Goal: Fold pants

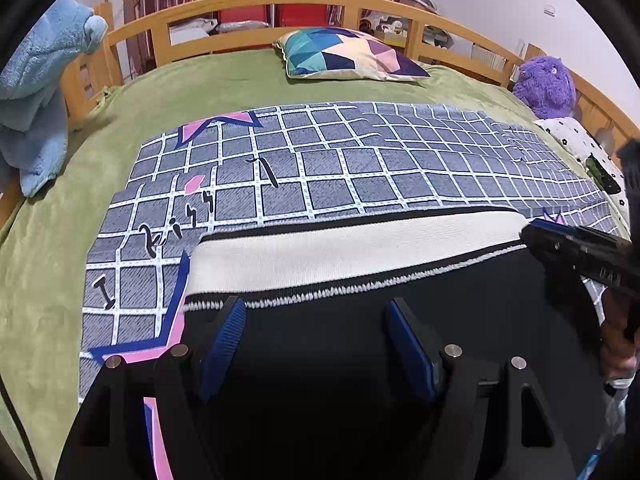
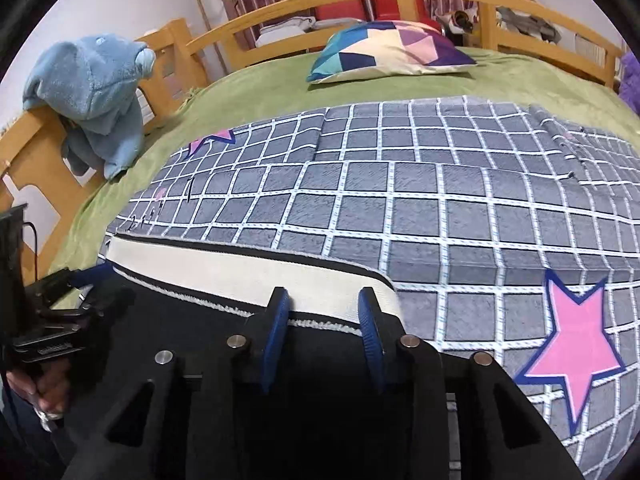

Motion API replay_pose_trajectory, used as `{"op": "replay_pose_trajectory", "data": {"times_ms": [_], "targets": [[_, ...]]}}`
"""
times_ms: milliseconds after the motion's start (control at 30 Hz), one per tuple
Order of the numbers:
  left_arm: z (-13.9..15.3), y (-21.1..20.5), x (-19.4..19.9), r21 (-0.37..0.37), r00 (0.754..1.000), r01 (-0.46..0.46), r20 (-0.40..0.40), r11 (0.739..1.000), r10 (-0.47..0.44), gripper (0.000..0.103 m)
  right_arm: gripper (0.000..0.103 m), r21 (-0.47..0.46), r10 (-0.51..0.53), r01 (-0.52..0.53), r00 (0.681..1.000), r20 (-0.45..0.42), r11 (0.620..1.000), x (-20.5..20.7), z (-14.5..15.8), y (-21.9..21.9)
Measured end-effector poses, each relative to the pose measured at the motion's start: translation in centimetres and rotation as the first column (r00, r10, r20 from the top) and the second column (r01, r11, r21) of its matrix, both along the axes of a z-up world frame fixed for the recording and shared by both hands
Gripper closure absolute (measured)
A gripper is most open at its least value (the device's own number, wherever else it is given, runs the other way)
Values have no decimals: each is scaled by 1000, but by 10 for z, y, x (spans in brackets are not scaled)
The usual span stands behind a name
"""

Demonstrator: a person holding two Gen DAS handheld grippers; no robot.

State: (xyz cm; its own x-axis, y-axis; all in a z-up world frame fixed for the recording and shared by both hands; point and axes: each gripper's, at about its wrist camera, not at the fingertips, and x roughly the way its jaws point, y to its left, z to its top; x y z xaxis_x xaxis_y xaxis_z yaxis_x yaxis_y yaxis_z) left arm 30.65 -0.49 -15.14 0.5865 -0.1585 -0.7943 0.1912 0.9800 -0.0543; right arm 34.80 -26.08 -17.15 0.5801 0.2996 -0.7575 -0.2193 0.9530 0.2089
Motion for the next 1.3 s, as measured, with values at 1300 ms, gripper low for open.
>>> {"op": "replay_pose_trajectory", "data": {"times_ms": [1300], "targets": [[2,34,-185,-59,993,-103,-67,993,99,30,56,-112,-92,86,995,-49,990,-196,8,13]]}}
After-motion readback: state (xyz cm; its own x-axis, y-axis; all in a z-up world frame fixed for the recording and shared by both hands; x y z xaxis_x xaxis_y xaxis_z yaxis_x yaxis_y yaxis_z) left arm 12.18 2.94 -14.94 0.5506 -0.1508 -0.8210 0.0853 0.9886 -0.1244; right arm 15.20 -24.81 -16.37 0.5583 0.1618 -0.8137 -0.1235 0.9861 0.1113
